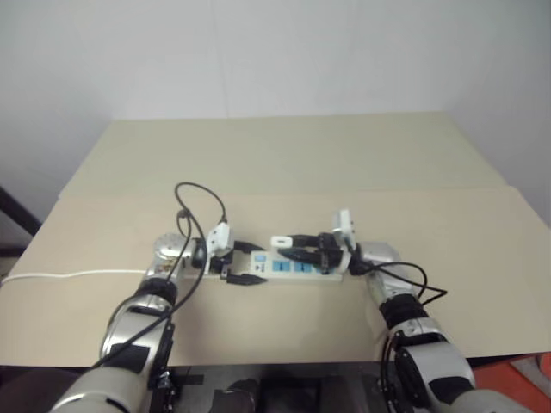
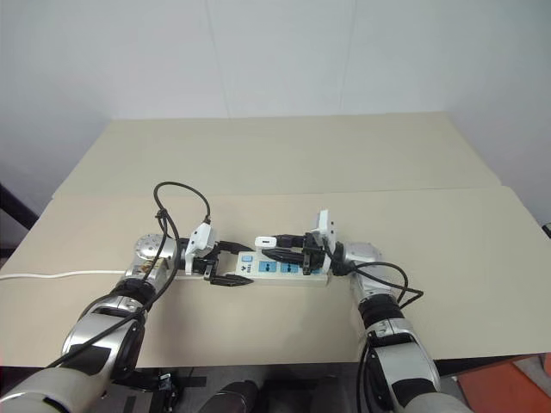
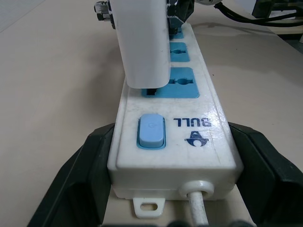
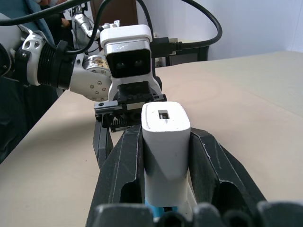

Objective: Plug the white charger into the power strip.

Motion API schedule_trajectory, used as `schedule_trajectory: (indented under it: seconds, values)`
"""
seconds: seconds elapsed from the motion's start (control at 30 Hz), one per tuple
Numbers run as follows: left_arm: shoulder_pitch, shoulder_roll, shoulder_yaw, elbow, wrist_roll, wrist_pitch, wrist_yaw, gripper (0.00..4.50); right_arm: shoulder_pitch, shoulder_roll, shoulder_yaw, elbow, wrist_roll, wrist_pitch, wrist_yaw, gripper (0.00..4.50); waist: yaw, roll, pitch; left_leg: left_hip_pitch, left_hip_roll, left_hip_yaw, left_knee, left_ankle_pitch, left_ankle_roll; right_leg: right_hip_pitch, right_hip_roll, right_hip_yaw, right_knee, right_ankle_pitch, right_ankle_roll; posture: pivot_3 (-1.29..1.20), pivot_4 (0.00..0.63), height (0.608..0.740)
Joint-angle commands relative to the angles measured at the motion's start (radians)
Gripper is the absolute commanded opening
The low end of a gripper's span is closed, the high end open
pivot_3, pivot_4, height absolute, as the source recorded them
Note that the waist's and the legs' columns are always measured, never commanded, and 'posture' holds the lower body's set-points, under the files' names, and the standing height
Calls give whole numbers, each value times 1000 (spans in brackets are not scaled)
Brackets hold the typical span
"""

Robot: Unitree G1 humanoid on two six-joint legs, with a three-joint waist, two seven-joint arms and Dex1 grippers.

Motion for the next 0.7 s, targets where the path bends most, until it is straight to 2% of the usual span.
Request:
schedule_trajectory:
  seconds: [0.03, 0.53, 0.7]
  values:
    - [6, 20, -18, -5, 28, -2, -14, 3260, 41, -9, 12, 69, -39, -6, -5, 1099, 0, -1, 0, 0, 0, 0, 0, 0, 0, 0, 0, 0, 0, 0, 0, 0, 150, 740]
    - [3, 20, -21, -5, 26, 2, -11, 3260, -41, -81, 36, 231, -124, -106, -30, 1099, 0, -3, -2, 8, 0, 0, -2, -2, 1, 6, 2, 3, -2, 0, 0, 0, 150, 740]
    - [2, 21, -22, -5, 27, 3, -10, 3260, -58, -114, 67, 293, -153, -127, -48, 1099, 2, -3, -2, 14, 1, -1, -6, -4, 0, 12, 10, 12, -11, 0, 0, 0, 150, 740]
